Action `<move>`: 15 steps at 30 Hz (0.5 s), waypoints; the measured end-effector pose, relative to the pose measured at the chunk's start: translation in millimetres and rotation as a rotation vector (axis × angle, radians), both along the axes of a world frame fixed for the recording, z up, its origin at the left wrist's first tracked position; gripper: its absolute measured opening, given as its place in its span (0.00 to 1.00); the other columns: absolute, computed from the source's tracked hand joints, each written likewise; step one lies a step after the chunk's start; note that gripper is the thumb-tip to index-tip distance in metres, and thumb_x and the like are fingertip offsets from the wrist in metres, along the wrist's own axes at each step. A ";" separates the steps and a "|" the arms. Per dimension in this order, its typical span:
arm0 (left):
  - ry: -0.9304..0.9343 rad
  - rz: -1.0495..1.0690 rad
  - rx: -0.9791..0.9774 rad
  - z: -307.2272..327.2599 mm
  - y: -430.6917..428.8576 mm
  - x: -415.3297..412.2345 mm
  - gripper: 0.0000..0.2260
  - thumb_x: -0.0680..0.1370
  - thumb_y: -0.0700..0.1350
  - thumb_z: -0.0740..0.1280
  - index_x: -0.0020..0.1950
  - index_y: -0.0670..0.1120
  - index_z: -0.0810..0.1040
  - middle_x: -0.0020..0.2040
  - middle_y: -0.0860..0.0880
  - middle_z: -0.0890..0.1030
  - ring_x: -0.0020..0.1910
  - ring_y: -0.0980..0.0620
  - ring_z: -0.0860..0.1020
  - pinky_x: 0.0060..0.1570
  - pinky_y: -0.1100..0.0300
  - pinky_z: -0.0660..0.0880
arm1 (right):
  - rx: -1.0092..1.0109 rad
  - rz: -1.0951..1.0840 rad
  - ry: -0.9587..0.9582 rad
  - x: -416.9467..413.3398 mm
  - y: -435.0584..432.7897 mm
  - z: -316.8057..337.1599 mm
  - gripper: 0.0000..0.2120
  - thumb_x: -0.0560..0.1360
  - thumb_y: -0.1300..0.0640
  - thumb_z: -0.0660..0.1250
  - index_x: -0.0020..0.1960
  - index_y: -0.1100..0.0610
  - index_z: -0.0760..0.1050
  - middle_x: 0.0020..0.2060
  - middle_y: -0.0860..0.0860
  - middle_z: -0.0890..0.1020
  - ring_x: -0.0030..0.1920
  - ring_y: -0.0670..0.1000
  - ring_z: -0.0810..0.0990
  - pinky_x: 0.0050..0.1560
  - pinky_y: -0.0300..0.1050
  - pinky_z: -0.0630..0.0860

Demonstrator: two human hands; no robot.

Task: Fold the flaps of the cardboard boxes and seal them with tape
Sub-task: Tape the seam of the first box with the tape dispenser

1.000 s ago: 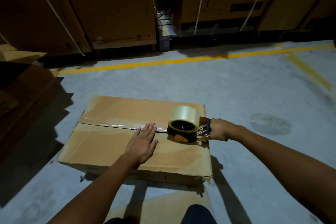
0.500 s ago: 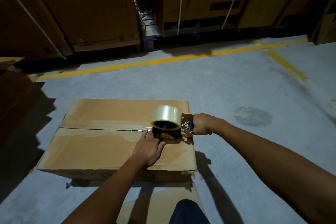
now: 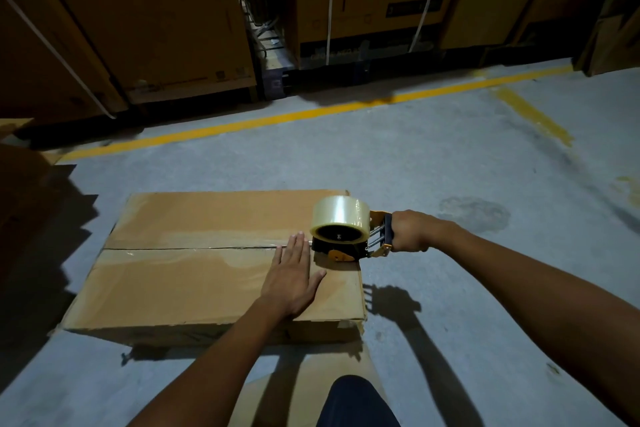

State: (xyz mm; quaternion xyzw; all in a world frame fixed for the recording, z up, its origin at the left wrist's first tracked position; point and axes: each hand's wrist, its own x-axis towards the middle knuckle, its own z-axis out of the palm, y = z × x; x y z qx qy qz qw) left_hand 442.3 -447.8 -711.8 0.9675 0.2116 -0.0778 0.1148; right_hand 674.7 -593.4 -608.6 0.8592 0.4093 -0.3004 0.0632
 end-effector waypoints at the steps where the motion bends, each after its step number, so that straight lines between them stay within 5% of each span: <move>1: -0.013 -0.042 -0.002 0.4 -7.0 6.5 0.36 0.81 0.65 0.39 0.81 0.42 0.54 0.82 0.44 0.46 0.80 0.48 0.40 0.78 0.46 0.41 | 0.003 0.002 -0.005 0.1 -0.4 -0.8 0.05 0.74 0.55 0.68 0.43 0.55 0.74 0.37 0.53 0.80 0.31 0.50 0.78 0.31 0.42 0.78; 4: -0.083 -0.119 0.033 -1.0 -24.5 19.9 0.37 0.80 0.67 0.39 0.72 0.45 0.72 0.78 0.46 0.62 0.80 0.47 0.50 0.78 0.45 0.43 | 0.010 0.013 -0.007 1.6 -2.1 -4.2 0.07 0.74 0.55 0.68 0.40 0.54 0.73 0.36 0.53 0.79 0.31 0.50 0.78 0.30 0.42 0.75; 9: -0.122 -0.086 0.058 -3.1 -24.7 18.0 0.35 0.80 0.67 0.40 0.69 0.46 0.74 0.74 0.46 0.68 0.77 0.49 0.58 0.79 0.48 0.46 | 0.026 0.038 -0.002 6.3 -2.5 -6.9 0.07 0.74 0.54 0.69 0.40 0.53 0.72 0.37 0.53 0.79 0.32 0.50 0.78 0.32 0.43 0.78; 12: -0.109 -0.076 0.032 -4.0 -25.4 17.2 0.36 0.81 0.67 0.41 0.80 0.45 0.57 0.82 0.46 0.52 0.81 0.50 0.45 0.79 0.49 0.43 | 0.029 0.038 0.010 17.8 -14.5 -7.7 0.07 0.73 0.52 0.70 0.42 0.53 0.74 0.38 0.53 0.80 0.35 0.52 0.80 0.34 0.46 0.80; 15: -0.047 -0.063 0.020 -4.5 -23.5 17.1 0.36 0.81 0.67 0.41 0.82 0.45 0.41 0.81 0.47 0.40 0.79 0.52 0.37 0.79 0.50 0.40 | 0.020 -0.016 0.015 39.1 -45.6 -9.4 0.10 0.72 0.50 0.70 0.47 0.57 0.79 0.39 0.54 0.82 0.40 0.56 0.83 0.41 0.53 0.83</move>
